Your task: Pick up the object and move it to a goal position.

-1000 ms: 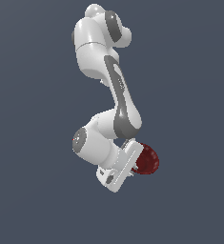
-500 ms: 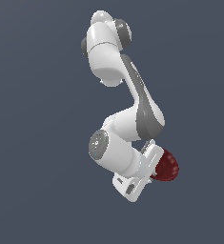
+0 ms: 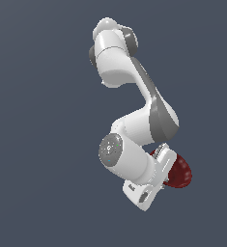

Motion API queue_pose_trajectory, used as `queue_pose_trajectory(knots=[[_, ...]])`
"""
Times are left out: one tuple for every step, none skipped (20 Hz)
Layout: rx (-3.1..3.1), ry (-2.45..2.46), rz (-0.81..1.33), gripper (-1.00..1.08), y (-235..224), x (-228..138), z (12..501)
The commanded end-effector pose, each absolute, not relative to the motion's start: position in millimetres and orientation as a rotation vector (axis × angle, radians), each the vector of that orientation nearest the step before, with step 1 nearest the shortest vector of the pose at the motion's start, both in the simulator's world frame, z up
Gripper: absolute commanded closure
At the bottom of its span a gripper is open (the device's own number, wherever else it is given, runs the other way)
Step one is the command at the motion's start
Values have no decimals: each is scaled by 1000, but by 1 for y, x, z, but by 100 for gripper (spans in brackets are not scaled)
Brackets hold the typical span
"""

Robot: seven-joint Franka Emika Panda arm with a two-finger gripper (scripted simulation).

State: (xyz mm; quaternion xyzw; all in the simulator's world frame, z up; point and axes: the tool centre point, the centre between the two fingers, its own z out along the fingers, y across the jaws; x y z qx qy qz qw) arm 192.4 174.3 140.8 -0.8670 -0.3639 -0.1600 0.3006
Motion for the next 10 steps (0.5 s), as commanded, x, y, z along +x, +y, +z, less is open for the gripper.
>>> queue_pose_trajectory(knots=[[-2301,-965,-428,108,177,195,145],[-2301,-965,-428,108,178,196,145],[-2301,-965,-428,108,178,196,145],[-2301,-965,-428,108,179,197,146],[-2301,-965,-428,108,179,197,146],[-2301,-965,-428,108,179,197,146],[-2301,-965,-428,108,179,197,146],[-2301,-965,-428,108,180,198,146],[-2301,-965,-428,108,180,198,146],[-2301,-965,-428,108,180,198,146]])
